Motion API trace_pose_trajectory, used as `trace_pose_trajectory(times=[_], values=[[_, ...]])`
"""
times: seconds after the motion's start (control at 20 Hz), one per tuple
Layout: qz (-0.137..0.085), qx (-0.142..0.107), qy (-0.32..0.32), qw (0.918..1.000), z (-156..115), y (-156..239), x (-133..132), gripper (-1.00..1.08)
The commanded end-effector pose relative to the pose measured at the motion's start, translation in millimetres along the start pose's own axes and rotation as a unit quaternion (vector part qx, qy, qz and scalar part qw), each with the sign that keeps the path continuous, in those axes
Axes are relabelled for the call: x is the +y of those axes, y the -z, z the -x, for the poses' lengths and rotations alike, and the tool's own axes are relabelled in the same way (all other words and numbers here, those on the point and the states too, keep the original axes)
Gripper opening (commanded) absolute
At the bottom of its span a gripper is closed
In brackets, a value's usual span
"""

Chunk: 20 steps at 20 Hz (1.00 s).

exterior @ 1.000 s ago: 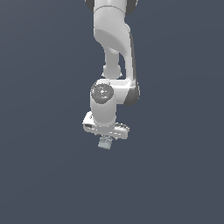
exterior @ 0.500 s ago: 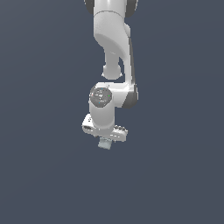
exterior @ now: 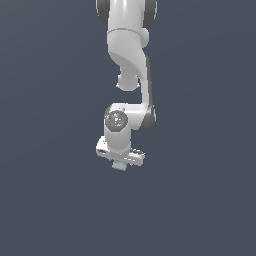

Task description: Pick up the object and move it to a goal position.

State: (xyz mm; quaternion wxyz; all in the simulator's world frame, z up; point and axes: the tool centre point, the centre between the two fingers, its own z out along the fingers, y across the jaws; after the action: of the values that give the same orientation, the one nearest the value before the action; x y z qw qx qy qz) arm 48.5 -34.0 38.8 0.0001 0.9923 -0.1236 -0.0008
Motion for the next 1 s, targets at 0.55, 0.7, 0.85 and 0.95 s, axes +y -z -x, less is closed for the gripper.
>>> trace_pose_trajectory(times=[0.55,0.7,0.85,0.95], values=[[0.0,0.001,0.0,1.0,-1.7,-6.8,-0.4,-1.0],[0.0,0.001,0.0,1.0,-1.6,-6.6,-0.9,-1.0],[0.0,0.001,0.0,1.0,-0.8,-4.9,0.3,-1.0],[0.0,0.001,0.0,1.0,0.5,-1.9,2.4,-1.0]])
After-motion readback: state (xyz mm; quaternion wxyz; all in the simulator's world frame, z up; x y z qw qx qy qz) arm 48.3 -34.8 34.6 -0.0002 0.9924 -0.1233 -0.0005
